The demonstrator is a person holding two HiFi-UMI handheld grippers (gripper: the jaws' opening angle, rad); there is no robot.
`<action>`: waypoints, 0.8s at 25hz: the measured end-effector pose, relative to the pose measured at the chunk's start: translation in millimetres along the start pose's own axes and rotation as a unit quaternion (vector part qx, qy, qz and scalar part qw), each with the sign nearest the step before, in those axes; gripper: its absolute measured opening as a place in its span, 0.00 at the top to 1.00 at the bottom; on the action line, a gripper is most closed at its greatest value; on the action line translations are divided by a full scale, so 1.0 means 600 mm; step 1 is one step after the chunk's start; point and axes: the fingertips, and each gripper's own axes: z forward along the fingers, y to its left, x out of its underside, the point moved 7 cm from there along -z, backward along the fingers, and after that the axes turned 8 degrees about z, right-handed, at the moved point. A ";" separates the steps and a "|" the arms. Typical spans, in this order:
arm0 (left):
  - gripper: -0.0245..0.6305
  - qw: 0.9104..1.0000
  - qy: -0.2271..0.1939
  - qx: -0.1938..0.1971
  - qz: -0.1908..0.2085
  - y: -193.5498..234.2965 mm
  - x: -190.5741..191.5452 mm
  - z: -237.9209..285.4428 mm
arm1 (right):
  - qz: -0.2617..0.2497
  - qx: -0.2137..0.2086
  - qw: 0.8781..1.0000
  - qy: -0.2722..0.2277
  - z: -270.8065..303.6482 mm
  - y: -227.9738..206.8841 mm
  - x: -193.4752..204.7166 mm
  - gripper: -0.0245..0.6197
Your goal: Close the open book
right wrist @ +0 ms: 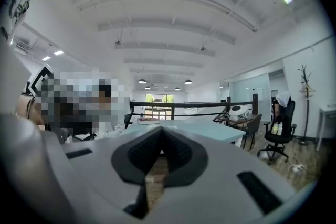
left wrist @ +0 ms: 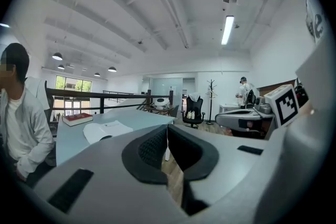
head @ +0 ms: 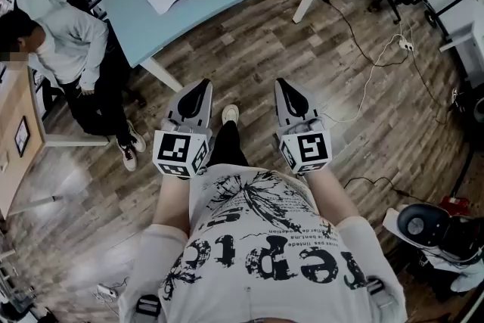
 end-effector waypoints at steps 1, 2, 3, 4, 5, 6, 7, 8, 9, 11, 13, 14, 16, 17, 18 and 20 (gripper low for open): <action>0.93 1.000 -0.002 -0.001 -0.003 0.021 -0.001 0.023 | -0.002 0.000 1.000 0.000 0.027 -0.007 -0.004 0.95; 0.93 1.000 -0.003 -0.001 -0.005 0.042 -0.002 0.047 | -0.004 0.001 1.000 0.001 0.056 -0.015 -0.008 0.95; 0.93 1.000 -0.005 -0.001 -0.007 0.063 -0.003 0.070 | -0.006 0.001 1.000 0.002 0.085 -0.022 -0.011 0.95; 0.93 1.000 -0.006 -0.001 -0.008 0.085 -0.004 0.093 | -0.008 0.001 1.000 0.004 0.114 -0.029 -0.014 0.95; 0.93 1.000 -0.006 -0.001 -0.010 0.107 -0.005 0.116 | -0.010 0.001 1.000 0.005 0.145 -0.037 -0.017 0.95; 0.93 1.000 -0.008 -0.001 -0.011 0.130 -0.007 0.140 | -0.012 0.001 1.000 0.006 0.176 -0.044 -0.021 0.95; 0.93 1.000 -0.010 -0.001 -0.011 0.153 -0.009 0.162 | -0.015 0.000 1.000 0.005 0.208 -0.050 -0.026 0.95; 0.93 1.000 -0.013 -0.002 -0.011 0.177 -0.013 0.184 | -0.017 0.000 1.000 0.004 0.240 -0.055 -0.032 0.95; 0.93 1.000 -0.015 -0.003 -0.009 0.202 -0.017 0.206 | -0.019 -0.001 1.000 0.001 0.273 -0.060 -0.040 0.95; 0.93 1.000 -0.018 -0.008 -0.003 0.253 -0.028 0.249 | -0.021 -0.002 1.000 -0.005 0.339 -0.070 -0.056 0.95; 0.93 1.000 -0.020 -0.013 -0.002 0.301 -0.037 0.289 | -0.020 -0.005 1.000 -0.008 0.403 -0.083 -0.070 0.95; 0.93 1.000 -0.020 -0.016 -0.003 0.323 -0.040 0.307 | -0.020 -0.007 1.000 -0.008 0.433 -0.089 -0.076 0.95; 0.93 1.000 -0.017 -0.024 -0.010 0.362 -0.040 0.337 | -0.018 -0.011 1.000 -0.005 0.488 -0.098 -0.083 0.95; 0.93 0.999 -0.015 -0.028 -0.013 0.379 -0.039 0.349 | -0.017 -0.015 1.000 -0.003 0.513 -0.101 -0.086 0.95; 0.93 0.999 -0.011 -0.033 -0.016 0.395 -0.037 0.359 | -0.018 -0.020 1.000 -0.001 0.537 -0.104 -0.088 0.95; 0.93 0.999 -0.004 -0.042 -0.021 0.420 -0.031 0.379 | -0.021 -0.031 0.999 0.005 0.580 -0.110 -0.090 0.95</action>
